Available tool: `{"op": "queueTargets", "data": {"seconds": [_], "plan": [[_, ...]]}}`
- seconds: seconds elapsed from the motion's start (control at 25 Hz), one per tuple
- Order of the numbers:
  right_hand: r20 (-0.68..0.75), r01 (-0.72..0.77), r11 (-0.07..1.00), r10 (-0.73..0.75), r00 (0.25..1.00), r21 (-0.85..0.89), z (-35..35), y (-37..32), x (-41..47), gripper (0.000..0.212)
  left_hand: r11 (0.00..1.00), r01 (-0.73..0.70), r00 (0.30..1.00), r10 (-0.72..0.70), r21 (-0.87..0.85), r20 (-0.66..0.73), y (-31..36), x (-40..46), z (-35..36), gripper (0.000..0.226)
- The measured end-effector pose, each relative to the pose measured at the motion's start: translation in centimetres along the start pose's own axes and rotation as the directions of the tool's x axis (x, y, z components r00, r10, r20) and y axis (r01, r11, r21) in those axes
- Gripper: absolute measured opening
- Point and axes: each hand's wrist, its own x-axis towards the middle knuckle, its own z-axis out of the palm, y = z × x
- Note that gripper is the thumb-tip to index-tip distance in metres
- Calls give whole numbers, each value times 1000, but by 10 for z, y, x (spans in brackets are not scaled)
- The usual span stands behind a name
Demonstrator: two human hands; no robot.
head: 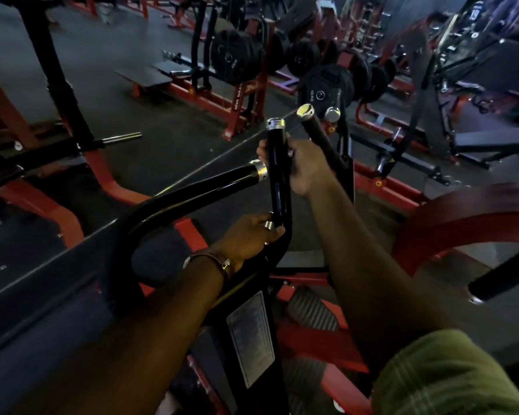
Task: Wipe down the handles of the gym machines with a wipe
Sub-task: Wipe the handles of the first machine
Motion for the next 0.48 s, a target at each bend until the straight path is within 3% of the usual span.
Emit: {"op": "queueTargets", "data": {"seconds": [0.16,0.36,0.48], "plan": [[-35,34,999,-35,999,-20,-19,36,-28,16,997,-4,1000,4,78,0,5,-1,0,23],[-79,19,953,-44,996,-301,-52,67,-71,25,987,72,997,-70,141,-17,3,1,-1,22],[-126,43,953,-84,988,-301,-32,44,-66,23,983,93,995,-88,156,-39,4,0,0,26]]}}
